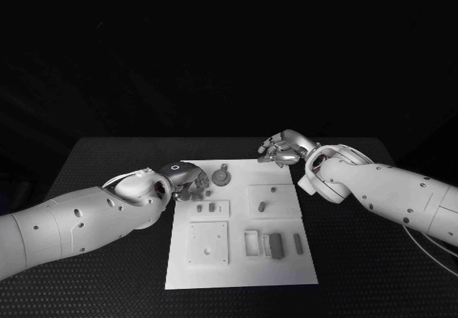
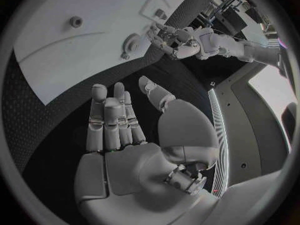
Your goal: Assemble the parts on the task board
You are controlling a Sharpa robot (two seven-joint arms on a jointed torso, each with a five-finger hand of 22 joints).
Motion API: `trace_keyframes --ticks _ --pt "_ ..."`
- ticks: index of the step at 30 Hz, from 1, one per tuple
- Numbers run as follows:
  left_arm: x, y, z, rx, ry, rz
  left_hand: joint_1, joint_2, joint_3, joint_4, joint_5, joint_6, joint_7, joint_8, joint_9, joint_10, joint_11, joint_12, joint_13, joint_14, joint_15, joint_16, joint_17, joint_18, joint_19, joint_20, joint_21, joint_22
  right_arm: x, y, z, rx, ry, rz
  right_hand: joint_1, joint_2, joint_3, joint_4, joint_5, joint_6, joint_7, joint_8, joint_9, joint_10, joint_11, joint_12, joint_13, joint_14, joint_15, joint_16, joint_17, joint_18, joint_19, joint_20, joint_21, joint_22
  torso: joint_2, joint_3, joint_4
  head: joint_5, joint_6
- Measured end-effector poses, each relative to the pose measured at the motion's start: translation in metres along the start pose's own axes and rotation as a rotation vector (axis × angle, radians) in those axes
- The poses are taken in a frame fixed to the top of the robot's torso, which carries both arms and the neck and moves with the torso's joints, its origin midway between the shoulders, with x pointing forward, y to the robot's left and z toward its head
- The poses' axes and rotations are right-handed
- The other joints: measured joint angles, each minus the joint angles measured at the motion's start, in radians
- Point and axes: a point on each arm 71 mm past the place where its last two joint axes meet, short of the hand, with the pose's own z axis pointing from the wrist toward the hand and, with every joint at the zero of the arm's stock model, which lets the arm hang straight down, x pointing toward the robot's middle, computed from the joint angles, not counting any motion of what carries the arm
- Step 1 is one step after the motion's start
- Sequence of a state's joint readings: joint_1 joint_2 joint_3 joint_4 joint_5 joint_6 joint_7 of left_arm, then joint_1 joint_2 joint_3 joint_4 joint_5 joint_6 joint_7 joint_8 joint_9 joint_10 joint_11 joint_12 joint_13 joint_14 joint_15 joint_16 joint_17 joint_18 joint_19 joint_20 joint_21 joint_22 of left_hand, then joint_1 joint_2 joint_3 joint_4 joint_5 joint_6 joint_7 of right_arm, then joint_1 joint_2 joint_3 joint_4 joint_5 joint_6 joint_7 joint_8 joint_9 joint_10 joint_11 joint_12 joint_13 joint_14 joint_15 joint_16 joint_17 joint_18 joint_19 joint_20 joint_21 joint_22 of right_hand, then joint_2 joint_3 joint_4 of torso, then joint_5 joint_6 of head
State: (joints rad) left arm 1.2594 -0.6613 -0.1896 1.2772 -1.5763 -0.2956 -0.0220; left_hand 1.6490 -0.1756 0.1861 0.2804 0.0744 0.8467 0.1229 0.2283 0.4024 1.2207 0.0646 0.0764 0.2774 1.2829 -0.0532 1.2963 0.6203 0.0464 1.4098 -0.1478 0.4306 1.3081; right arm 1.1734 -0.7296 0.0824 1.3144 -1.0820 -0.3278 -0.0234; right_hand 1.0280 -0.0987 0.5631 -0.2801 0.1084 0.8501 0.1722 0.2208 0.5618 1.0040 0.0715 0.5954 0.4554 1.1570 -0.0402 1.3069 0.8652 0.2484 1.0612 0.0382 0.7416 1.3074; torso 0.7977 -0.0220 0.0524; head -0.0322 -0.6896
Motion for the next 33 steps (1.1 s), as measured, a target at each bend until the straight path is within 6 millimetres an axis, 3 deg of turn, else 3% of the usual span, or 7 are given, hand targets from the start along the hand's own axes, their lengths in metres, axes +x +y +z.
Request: trace_keyframes --ticks 4,7,13,15,23,27,33 --pt "-0.001 0.008 -0.006 -0.015 -0.004 0.0 0.007 0.0 0.0 0.0 0.0 0.007 0.0 0.005 0.002 0.0 0.0 0.005 0.004 0.0 0.0 0.0 -0.001 0.0 0.0 0.0 -0.004 0.0 -0.002 -0.004 0.0 0.008 -0.005 -0.003 0.0 0.0 0.0 0.0 0.0 0.001 -0.001 0.0 0.0 0.0 0.0 0.0 0.0 0.0 0.0 0.0 0.0 0.0 0.0 0.0 0.0 0.0 0.0 -0.0003 0.0001 0.0 0.001" --pt "-0.004 0.015 -0.01 -0.025 -0.014 -0.001 0.025 0.005 0.0 0.0 0.0 0.046 0.005 0.033 0.014 -0.008 0.003 0.012 0.009 -0.004 0.004 0.0 -0.003 0.0 0.0 0.0 -0.012 0.0 -0.005 -0.009 -0.001 0.021 -0.012 -0.007 0.0 0.0 0.0 0.0 0.0 0.001 -0.001 0.0 0.0 0.0 0.0 0.0 -0.001 0.0 0.0 0.0 0.0 0.0 0.0 0.0 0.0 0.0 0.0 -0.0011 0.0001 -0.003 0.004" --pt "-0.025 0.036 -0.017 -0.064 -0.075 -0.027 0.034 0.003 0.02 0.006 0.0 0.062 0.001 0.052 0.023 -0.026 0.01 0.022 0.019 -0.032 0.013 -0.046 -0.024 0.001 -0.032 0.019 -0.048 -0.002 -0.012 -0.018 -0.004 0.036 -0.025 -0.016 0.001 0.001 0.001 -0.001 0.0 0.001 -0.002 0.0 0.0 0.0 0.0 0.0 -0.001 0.0 0.0 0.0 0.0 -0.001 0.0 0.0 0.0 0.0 -0.002 -0.0011 0.0009 -0.004 0.011" --pt "-0.031 0.046 -0.022 -0.089 -0.09 -0.059 0.034 0.003 0.021 0.007 0.0 0.092 0.023 0.058 0.028 -0.019 0.0 0.037 0.027 -0.044 0.013 -0.073 -0.035 0.001 -0.052 0.021 -0.07 -0.013 -0.015 -0.02 -0.006 0.033 -0.03 -0.026 0.012 0.011 0.007 -0.007 0.0 0.01 -0.001 0.003 0.001 0.011 -0.004 0.0 -0.001 0.001 0.0 0.0 0.0 -0.001 0.003 -0.002 0.0 0.0 -0.002 -0.0004 0.0012 -0.002 0.013" --pt "-0.05 0.074 -0.037 -0.176 -0.165 -0.274 -0.015 -0.004 0.036 0.007 -0.006 0.102 0.027 0.063 0.039 0.001 -0.01 0.058 0.051 -0.059 0.024 -0.147 -0.056 0.001 -0.087 0.025 -0.14 -0.061 -0.012 -0.03 -0.02 0.022 -0.009 -0.081 0.042 0.0 0.01 -0.01 0.0 0.021 -0.005 0.009 0.008 0.02 -0.013 0.0 -0.003 0.005 -0.004 0.0 -0.003 -0.002 0.008 -0.004 0.0 0.0 -0.001 0.0009 0.0 -0.004 0.022" --pt "-0.051 0.084 -0.044 -0.209 -0.187 -0.421 -0.032 -0.017 0.048 0.007 -0.006 0.095 0.033 0.063 0.045 -0.045 0.019 0.051 0.051 -0.141 0.028 -0.249 -0.089 0.01 -0.158 0.042 -0.221 -0.117 -0.007 -0.036 -0.029 0.016 0.014 -0.126 0.048 -0.005 0.01 -0.01 0.0 0.022 -0.006 0.014 0.01 0.02 -0.013 0.0 -0.005 0.004 -0.005 0.0 -0.003 -0.002 0.008 -0.004 0.0 0.0 0.0 0.0009 -0.0009 -0.01 0.025" --pt "-0.05 0.088 -0.053 -0.21 -0.19 -0.585 -0.056 -0.017 0.034 0.007 0.002 0.064 0.039 0.063 0.057 -0.11 0.061 0.026 0.028 -0.254 0.074 -0.474 -0.159 0.014 -0.291 0.083 -0.361 -0.238 0.003 -0.039 -0.042 -0.016 0.064 -0.218 0.041 -0.012 0.007 -0.001 0.0 0.039 -0.009 0.021 0.015 0.028 -0.013 -0.014 -0.018 0.004 -0.005 0.0 -0.004 -0.002 0.008 -0.004 0.0 0.0 0.0 0.001 -0.0011 -0.013 0.028"
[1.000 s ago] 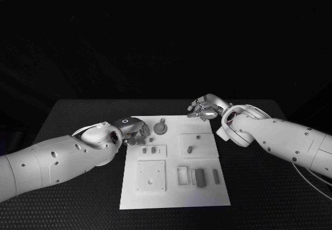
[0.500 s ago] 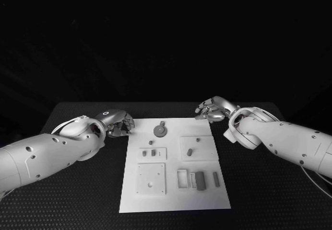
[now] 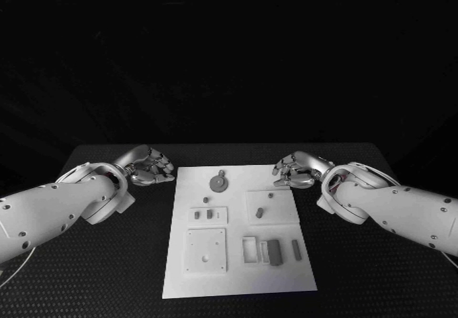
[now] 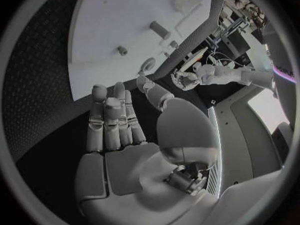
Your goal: Assemble the parts on the task board
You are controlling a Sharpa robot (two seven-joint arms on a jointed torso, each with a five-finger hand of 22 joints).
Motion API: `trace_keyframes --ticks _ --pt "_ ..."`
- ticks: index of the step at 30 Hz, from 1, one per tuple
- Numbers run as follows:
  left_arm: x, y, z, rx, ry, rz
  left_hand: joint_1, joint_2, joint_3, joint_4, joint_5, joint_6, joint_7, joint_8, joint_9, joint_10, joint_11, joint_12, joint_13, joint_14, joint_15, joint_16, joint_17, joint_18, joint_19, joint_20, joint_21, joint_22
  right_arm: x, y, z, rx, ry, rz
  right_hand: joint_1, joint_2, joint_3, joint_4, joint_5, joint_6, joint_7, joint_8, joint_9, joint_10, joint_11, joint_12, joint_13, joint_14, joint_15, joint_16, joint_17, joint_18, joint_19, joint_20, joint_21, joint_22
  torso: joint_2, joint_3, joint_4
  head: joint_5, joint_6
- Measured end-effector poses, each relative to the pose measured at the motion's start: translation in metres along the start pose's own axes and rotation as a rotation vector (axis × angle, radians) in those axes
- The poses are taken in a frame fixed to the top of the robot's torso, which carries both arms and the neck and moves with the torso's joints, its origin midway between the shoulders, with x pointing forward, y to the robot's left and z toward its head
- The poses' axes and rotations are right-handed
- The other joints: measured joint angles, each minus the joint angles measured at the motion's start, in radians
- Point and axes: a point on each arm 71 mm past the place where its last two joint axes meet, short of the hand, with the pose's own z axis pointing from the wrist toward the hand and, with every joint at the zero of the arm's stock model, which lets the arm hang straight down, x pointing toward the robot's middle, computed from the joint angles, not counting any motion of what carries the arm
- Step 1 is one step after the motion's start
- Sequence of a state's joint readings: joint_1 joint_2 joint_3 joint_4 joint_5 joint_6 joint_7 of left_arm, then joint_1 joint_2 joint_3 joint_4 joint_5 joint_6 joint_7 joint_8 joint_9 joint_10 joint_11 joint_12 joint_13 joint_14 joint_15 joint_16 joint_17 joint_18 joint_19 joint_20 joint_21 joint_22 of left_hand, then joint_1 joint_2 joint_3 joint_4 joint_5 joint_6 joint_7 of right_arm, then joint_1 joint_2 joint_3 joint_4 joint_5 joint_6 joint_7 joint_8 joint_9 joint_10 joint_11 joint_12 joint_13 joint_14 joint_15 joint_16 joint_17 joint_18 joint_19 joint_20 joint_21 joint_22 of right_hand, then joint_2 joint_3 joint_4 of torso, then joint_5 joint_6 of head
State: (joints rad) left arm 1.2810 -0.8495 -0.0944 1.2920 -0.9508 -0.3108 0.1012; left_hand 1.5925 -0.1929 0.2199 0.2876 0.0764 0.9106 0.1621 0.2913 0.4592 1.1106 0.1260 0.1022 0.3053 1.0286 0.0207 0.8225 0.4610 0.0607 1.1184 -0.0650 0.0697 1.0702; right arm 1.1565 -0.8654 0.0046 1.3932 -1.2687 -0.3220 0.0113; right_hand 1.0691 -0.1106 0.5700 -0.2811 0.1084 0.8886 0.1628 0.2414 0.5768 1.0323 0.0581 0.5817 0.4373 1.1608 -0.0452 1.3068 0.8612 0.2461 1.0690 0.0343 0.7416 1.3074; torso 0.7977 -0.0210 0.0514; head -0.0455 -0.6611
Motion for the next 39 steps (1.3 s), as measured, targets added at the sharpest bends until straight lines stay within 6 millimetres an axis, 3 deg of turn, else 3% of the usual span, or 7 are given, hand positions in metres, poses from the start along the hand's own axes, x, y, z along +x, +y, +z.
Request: trace_keyframes --ticks 5,15,18,29,39 --pt "0.004 -0.004 -0.003 0.011 0.01 -0.07 0.005 0.004 -0.024 0.0 0.0 -0.005 0.002 0.0 0.011 -0.006 0.006 -0.001 -0.021 -0.013 0.019 -0.116 -0.006 -0.015 -0.047 0.011 -0.005 -0.088 0.009 0.005 -0.005 -0.042 0.033 -0.087 0.006 -0.007 0.005 0.001 0.0 0.005 -0.004 0.005 0.001 0.013 0.0 -0.033 -0.021 0.004 -0.003 0.0 -0.001 0.0 0.0 0.0 0.0 0.0 0.0 0.0 0.0012 0.001 0.0" --pt "0.006 -0.008 -0.004 0.027 0.011 -0.118 0.012 0.012 -0.027 0.002 0.0 -0.005 0.002 0.0 0.015 -0.006 0.006 -0.001 -0.03 -0.001 0.017 -0.142 0.012 -0.023 -0.047 0.011 -0.005 -0.116 0.035 0.012 -0.003 -0.107 0.085 -0.25 0.006 -0.007 0.016 0.005 0.0 0.011 -0.006 0.005 0.001 0.041 0.009 -0.106 -0.063 0.022 -0.003 0.0 -0.004 0.001 0.014 -0.004 0.006 0.0 -0.001 -0.0014 0.0017 0.005 0.002" --pt "0.007 -0.009 -0.004 0.03 0.012 -0.126 0.012 0.012 -0.03 0.0 0.0 -0.005 0.002 0.0 0.015 -0.006 0.006 -0.001 -0.033 0.006 0.017 -0.149 0.017 -0.023 -0.046 0.01 -0.005 -0.123 0.04 0.013 -0.003 -0.115 0.091 -0.276 0.018 0.005 0.025 0.002 0.0 0.012 -0.007 0.005 0.0 0.048 0.012 -0.118 -0.069 0.025 -0.004 0.0 -0.004 0.003 0.02 -0.006 0.006 0.0 0.0 -0.0017 0.0017 0.007 0.001" --pt "0.01 -0.012 -0.002 0.033 0.016 -0.151 0.012 0.012 -0.03 0.0 0.004 -0.005 0.002 0.0 0.017 -0.005 0.006 -0.001 -0.038 0.013 0.017 -0.16 0.032 -0.032 -0.039 0.004 -0.005 -0.137 0.045 0.014 0.0 -0.12 0.084 -0.316 0.022 0.009 0.025 0.002 0.0 0.014 -0.009 0.005 -0.002 0.059 0.009 -0.13 -0.073 0.034 -0.005 0.0 -0.005 0.008 0.022 -0.007 0.01 0.0 0.001 -0.0019 0.0017 0.009 -0.008" --pt "0.011 -0.013 -0.002 0.026 0.016 -0.187 0.016 0.016 -0.032 0.002 0.004 -0.005 0.002 0.0 0.017 -0.005 0.006 -0.001 -0.04 0.013 0.017 -0.169 0.04 -0.038 -0.035 0.008 -0.005 -0.143 0.045 0.013 0.003 -0.111 0.065 -0.327 0.022 0.009 0.028 0.0 0.0 0.014 -0.011 0.005 -0.003 0.076 -0.001 -0.137 -0.074 0.038 -0.004 0.0 -0.005 0.008 0.023 -0.006 0.01 0.0 0.001 -0.0019 0.0012 0.008 -0.007"
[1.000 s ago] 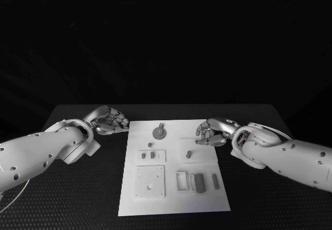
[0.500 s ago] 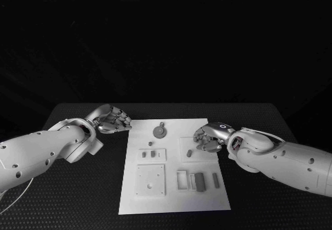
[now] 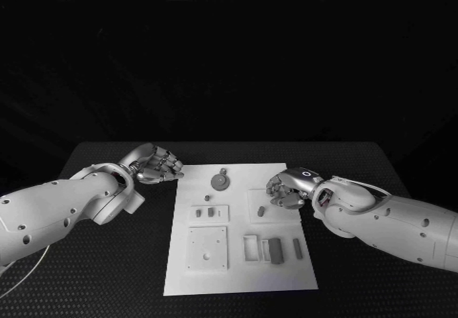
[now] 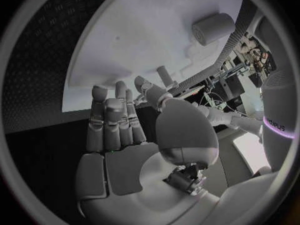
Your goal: Assemble the parts on the task board
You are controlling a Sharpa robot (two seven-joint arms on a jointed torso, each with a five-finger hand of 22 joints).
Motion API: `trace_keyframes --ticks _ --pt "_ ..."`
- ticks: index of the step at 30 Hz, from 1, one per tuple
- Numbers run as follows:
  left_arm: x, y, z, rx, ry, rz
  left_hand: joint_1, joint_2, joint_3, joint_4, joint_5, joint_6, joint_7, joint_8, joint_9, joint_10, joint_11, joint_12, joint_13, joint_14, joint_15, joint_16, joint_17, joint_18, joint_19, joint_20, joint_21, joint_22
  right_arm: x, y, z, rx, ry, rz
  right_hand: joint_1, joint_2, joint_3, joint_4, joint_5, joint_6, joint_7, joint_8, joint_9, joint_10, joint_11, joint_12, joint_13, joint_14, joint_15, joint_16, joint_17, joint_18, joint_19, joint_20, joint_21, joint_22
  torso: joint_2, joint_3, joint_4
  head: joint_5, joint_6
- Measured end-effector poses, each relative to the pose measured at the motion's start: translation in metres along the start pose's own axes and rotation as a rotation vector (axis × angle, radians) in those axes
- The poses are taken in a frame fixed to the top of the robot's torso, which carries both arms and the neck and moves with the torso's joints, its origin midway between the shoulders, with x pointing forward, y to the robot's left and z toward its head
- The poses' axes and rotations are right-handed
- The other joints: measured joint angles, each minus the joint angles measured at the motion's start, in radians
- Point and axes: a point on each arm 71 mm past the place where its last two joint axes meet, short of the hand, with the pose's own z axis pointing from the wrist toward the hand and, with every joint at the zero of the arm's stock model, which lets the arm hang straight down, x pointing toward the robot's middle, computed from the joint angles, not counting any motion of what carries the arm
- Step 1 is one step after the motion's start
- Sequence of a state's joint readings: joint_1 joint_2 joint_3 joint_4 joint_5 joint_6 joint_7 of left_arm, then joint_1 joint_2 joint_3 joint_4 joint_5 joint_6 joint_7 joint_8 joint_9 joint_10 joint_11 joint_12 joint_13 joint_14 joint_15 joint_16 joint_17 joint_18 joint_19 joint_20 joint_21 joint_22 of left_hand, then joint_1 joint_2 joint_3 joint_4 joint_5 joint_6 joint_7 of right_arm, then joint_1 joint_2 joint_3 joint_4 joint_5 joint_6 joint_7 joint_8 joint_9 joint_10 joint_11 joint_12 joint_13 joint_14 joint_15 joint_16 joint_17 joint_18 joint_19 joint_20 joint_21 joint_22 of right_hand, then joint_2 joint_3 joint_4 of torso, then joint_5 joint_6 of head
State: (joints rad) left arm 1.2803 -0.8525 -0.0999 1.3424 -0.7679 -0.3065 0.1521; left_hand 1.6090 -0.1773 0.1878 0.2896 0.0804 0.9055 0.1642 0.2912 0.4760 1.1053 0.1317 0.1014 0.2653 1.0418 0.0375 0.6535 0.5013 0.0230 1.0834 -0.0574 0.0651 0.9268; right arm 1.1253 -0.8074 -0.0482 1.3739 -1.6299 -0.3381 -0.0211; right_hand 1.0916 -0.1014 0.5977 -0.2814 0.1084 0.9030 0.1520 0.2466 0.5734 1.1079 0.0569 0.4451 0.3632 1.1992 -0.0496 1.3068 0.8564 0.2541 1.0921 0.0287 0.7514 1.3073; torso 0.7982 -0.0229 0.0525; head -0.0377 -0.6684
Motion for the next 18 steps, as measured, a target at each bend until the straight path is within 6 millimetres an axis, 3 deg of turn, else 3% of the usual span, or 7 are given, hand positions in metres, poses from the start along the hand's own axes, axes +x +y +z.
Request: trace_keyframes --ticks 18 --pt "0.0016 -0.0008 0.0012 -0.008 0.0 -0.035 0.004 0.004 -0.003 -0.003 0.0 0.0 0.0 0.0 0.003 0.0 0.0 0.004 -0.005 0.007 0.0 -0.011 0.015 -0.001 0.0 0.0 0.0 -0.011 0.0001 -0.0042 0.0041 0.039 -0.011 -0.015 0.011 -0.011 0.0 0.0 0.0 -0.021 -0.003 -0.017 -0.016 0.005 0.006 -0.027 -0.007 0.003 0.0 0.0 -0.002 -0.006 0.005 -0.002 0.0 0.0 0.0 0.0 0.0001 -0.002 -0.002"
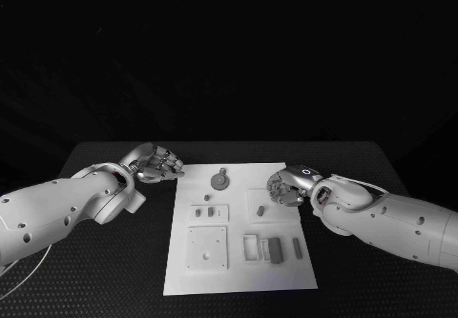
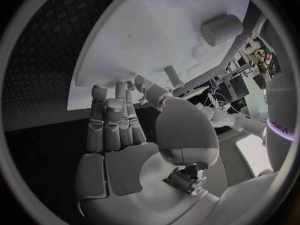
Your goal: Assemble the parts on the task board
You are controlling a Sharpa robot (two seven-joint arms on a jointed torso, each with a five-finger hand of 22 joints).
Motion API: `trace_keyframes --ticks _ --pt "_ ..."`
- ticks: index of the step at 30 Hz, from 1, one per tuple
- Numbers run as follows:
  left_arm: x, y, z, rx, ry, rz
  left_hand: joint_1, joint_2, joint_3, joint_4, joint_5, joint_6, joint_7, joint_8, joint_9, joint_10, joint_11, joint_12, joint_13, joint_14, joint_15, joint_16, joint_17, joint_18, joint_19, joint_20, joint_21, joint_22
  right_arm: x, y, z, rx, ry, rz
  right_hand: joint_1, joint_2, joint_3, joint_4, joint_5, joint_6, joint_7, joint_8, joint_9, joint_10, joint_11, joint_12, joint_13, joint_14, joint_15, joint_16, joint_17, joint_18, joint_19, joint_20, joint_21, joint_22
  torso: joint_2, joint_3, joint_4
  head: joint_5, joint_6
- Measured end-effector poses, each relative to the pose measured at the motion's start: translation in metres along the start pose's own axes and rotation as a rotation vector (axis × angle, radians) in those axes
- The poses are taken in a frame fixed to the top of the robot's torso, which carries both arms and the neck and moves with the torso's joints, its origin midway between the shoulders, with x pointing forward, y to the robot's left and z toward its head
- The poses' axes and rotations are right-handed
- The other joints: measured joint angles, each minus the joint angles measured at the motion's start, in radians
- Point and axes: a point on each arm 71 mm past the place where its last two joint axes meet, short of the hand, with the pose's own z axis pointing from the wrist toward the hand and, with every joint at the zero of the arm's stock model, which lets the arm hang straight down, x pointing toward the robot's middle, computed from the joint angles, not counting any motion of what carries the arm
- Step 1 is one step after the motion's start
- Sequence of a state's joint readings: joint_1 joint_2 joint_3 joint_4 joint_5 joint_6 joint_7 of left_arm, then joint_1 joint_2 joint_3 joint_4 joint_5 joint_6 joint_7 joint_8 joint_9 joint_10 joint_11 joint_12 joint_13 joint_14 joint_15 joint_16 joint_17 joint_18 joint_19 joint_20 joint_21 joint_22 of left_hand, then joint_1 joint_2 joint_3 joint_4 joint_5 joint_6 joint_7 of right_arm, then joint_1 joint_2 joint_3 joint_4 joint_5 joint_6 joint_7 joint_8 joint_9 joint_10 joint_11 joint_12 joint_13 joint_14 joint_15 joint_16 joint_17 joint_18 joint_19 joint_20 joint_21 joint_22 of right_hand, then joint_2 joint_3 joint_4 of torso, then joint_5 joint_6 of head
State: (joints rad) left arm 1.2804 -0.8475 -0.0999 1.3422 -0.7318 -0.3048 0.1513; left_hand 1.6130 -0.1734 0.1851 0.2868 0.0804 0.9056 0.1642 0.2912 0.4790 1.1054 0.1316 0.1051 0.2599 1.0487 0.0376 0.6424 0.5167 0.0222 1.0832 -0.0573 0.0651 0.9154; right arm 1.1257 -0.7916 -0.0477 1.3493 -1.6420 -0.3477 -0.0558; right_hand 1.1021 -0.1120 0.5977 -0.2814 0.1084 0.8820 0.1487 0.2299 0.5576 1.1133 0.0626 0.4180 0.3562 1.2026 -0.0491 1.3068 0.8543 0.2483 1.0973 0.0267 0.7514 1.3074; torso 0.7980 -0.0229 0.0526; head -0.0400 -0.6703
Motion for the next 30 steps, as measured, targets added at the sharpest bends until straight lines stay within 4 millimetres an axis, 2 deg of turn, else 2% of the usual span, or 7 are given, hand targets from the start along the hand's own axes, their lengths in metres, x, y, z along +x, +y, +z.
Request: trace_keyframes --ticks 5,9,13,18,21,29,30 --pt "-0.0003 0.0003 -0.0001 -0.002 -0.001 -0.002 0.0 0.0 -0.002 0.002 0.0 0.0 0.0 0.0 0.0 0.0 0.0 0.0 -0.001 0.0 0.0 -0.004 0.003 0.0 0.0 0.0 0.0 -0.003 0.0 0.001 0.0007 0.0 0.0 -0.001 0.0 0.0 0.0 0.0 0.0 0.008 0.01 0.013 0.001 0.0 0.0 -0.009 0.0 0.002 0.001 0.0 0.0 -0.001 0.0 0.0 0.0 0.0 0.0 0.0 -0.0003 0.0 0.0" --pt "-0.0003 0.0003 -0.0001 -0.002 -0.001 -0.003 0.0 0.0 -0.002 0.002 0.0 0.0 0.0 0.0 0.0 0.0 0.0 0.0 -0.002 0.0 0.0 -0.004 0.006 0.0 0.0 0.0 0.0 -0.004 0.0003 0.002 0.001 -0.002 0.0 -0.001 0.01 0.011 0.002 -0.002 0.0 0.024 0.006 0.025 0.005 0.006 -0.002 -0.013 -0.002 0.005 0.001 0.0 0.0 -0.001 0.0 0.0 0.0 0.0 0.0 0.0 -0.0002 0.0 0.001" --pt "-0.0002 0.0004 0.0 -0.003 -0.001 -0.004 0.0 0.0 -0.002 0.002 0.0 0.0 0.0 0.0 0.0 0.0 0.0 0.0 -0.002 0.0 0.0 -0.008 0.008 -0.001 0.0 0.0 0.0 -0.005 0.0007 0.0028 0.0013 -0.003 0.002 0.0 0.015 0.051 0.007 -0.007 0.0 0.043 0.003 0.031 0.007 0.015 -0.004 -0.015 0.0 0.005 0.001 0.0 0.0 -0.006 0.0 0.0 0.0 0.0 0.0 0.0 -0.0002 0.001 0.001" --pt "-0.0005 0.0007 0.0001 -0.005 -0.001 -0.004 0.0 0.0 -0.005 0.0 0.0 0.0 0.0 0.0 0.0 -0.004 0.004 0.0 -0.004 0.002 -0.002 -0.008 0.012 -0.006 0.004 -0.004 0.0 -0.007 0.001 0.0035 0.0016 -0.003 0.004 0.0 0.028 0.079 0.015 -0.008 0.001 0.069 -0.007 0.044 0.013 0.02 -0.006 -0.029 0.002 -0.005 -0.001 0.0 -0.001 -0.003 -0.001 0.001 0.0 0.0 0.0 0.0 -0.0002 0.001 0.0" --pt "-0.0006 0.0009 0.0002 -0.006 -0.002 -0.004 0.0 0.0 -0.005 0.0 0.0 0.0 0.0 0.0 0.001 -0.004 0.004 0.0 -0.004 0.007 0.0 -0.008 0.014 -0.007 0.004 -0.004 0.0 -0.008 0.0013 0.0039 0.0017 -0.003 0.004 -0.002 0.042 0.065 0.094 0.02 0.007 0.079 -0.013 0.049 0.013 0.022 -0.007 -0.035 0.003 -0.013 -0.003 -0.02 -0.012 -0.001 -0.006 0.006 -0.006 0.0 0.0 0.0002 -0.0003 0.001 0.0" --pt "-0.0006 0.001 0.0002 -0.008 -0.002 -0.003 0.0 0.0 -0.005 -0.001 0.0 0.0 0.0 0.0 0.001 -0.004 0.004 0.0 -0.005 0.007 0.0 -0.012 0.019 -0.007 0.004 -0.004 0.0 -0.01 0.0015 0.0054 0.0022 -0.006 0.002 -0.015 0.044 0.063 0.124 0.013 0.007 0.084 -0.016 0.054 0.02 0.032 -0.007 -0.044 0.004 -0.006 -0.006 -0.023 -0.015 0.0 -0.006 0.006 -0.006 0.0 0.0 0.0005 -0.0003 0.0 -0.001" --pt "-0.0006 0.0011 0.0002 -0.008 -0.002 -0.003 0.0 0.0 -0.005 -0.001 0.0 0.0 0.0 0.0 0.001 -0.004 0.004 0.0 -0.005 0.007 0.0 -0.012 0.019 -0.007 0.004 -0.004 0.0 -0.01 0.0016 0.0056 0.0023 -0.007 0.001 -0.017 0.041 0.054 0.127 0.011 0.007 0.085 -0.016 0.054 0.023 0.032 -0.007 -0.044 0.004 -0.004 -0.004 -0.026 -0.015 0.0 -0.005 0.005 -0.006 0.0 0.0 0.0005 -0.0003 0.0 -0.001"
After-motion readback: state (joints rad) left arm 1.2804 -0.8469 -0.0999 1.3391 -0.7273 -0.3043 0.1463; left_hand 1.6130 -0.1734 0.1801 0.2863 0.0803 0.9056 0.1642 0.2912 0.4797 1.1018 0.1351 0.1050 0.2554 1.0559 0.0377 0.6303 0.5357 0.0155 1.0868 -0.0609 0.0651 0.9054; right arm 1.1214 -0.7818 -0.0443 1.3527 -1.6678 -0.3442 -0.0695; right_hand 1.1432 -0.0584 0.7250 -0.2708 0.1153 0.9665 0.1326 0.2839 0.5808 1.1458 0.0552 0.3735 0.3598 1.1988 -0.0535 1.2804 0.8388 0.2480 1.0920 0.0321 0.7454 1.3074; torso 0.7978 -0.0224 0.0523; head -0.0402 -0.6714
